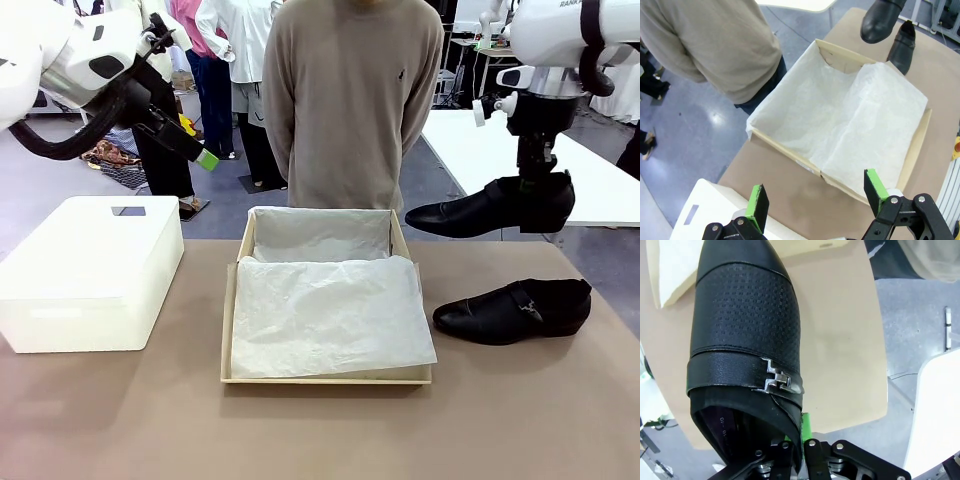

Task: Pack the shoes into the box.
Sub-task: Place one shoe of the Shoes into the Shoes Box.

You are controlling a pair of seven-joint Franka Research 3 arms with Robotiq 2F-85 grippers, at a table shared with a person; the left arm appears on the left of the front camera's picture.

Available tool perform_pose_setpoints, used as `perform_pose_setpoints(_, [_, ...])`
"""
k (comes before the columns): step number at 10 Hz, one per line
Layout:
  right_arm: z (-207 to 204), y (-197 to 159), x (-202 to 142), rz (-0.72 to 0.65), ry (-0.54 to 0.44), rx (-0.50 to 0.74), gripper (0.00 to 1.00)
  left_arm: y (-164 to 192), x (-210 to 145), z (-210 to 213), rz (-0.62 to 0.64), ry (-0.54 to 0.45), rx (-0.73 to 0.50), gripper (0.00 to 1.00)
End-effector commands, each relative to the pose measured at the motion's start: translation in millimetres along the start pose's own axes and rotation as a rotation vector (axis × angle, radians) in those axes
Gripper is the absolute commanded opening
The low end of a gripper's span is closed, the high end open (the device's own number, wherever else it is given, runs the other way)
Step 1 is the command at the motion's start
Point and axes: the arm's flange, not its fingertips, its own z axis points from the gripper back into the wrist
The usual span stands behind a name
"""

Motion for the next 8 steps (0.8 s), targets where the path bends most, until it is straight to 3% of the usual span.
perform_pose_setpoints(1, [21,14,34,-0.053,-0.012,-0.018,0.0,2,-2,0,-0.008,-0.014,-0.013,1.0])
perform_pose_setpoints(8, [28,38,161,-0.019,-0.028,0.05,0.0,2,-2,0,-0.008,-0.014,-0.013,1.0])
